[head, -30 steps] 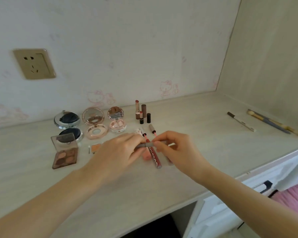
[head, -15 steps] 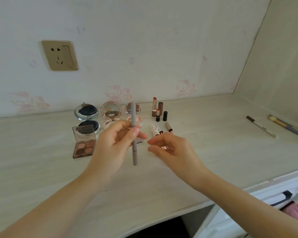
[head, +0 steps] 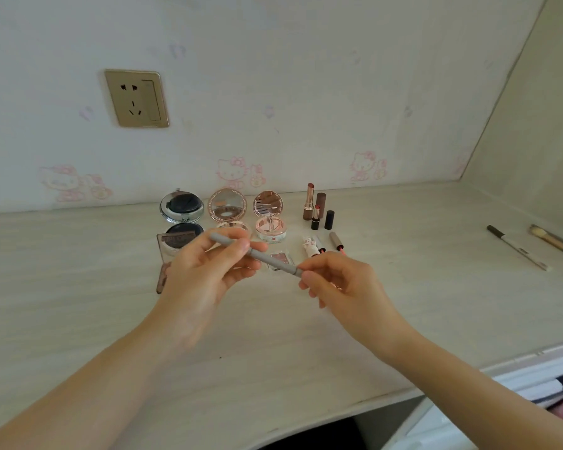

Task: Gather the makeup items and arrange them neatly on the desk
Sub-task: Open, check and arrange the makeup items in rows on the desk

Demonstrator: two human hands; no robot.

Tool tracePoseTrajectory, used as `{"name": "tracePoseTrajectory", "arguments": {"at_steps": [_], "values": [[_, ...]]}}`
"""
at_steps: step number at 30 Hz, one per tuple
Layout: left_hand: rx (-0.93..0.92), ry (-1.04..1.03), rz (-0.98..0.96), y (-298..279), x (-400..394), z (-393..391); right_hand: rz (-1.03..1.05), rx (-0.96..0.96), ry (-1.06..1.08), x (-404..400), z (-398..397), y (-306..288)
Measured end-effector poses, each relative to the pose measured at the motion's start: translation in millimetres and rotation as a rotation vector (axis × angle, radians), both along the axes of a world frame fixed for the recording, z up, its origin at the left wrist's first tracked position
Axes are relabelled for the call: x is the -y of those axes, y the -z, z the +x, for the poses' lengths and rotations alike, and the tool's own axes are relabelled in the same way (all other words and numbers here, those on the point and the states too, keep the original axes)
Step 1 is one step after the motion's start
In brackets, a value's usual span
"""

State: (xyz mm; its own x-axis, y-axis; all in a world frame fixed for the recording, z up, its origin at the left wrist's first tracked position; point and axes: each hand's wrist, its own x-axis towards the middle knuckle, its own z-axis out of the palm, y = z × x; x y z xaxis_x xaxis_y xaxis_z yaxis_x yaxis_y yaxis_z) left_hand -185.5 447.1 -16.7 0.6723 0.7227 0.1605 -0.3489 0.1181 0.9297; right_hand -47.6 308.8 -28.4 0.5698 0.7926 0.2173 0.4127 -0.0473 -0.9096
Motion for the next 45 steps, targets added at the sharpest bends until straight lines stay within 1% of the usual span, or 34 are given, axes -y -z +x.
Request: {"name": "tracePoseTrajectory", "arguments": {"at_steps": [2, 4, 6, 9, 11, 13, 17, 19, 23, 25, 28, 32, 35, 40, 45], "values": [[-0.038, 0.006, 0.023, -2, -6, -2, 0.008, 0.007, 0.017, 2, 5, -2], [-0.163, 0.015, 0.19, -1, -11, -4, -0.003, 0.054, 0.032, 4, 9, -4], [-0.294, 0.022, 0.467, 2, -13, -7, -0.049, 0.114, 0.033, 5, 12, -4], [-0.436, -0.074, 0.965, 10, -12, -9, -0.105, 0.237, 0.025, 5, 9, -5], [-0.486, -0.09, 1.177, 14, -11, -10, -0.113, 0.311, 0.017, 5, 5, -7], [-0.519, -0.069, 1.285, 16, -9, -8, -0.098, 0.362, 0.015, 5, 3, -7], [-0.476, -0.092, 1.348, 17, 0, -7, -0.069, 0.373, 0.02, 2, 0, -5], [-0.471, -0.085, 1.399, 19, 8, -6, -0.076, 0.411, 0.01, 2, -3, -4], [-0.49, -0.182, 1.578, 20, 10, -8, -0.083, 0.492, -0.039, 3, -11, -5], [-0.484, -0.196, 1.658, 21, 8, -9, -0.072, 0.514, -0.074, 5, -14, -6], [-0.482, -0.176, 1.695, 22, 5, -9, -0.092, 0.467, -0.093, 7, -15, -7], [-0.488, -0.173, 1.687, 23, 1, -9, -0.094, 0.401, -0.081, 8, -15, -9], [-0.446, -0.167, 1.664, 22, -2, -10, -0.072, 0.359, -0.079, 9, -15, -12], [-0.421, -0.13, 1.533, 19, 4, -11, -0.071, 0.281, -0.09, 9, -8, -14], [-0.472, -0.034, 1.284, 18, 6, -12, -0.065, 0.272, -0.03, 11, 3, -13]]}}
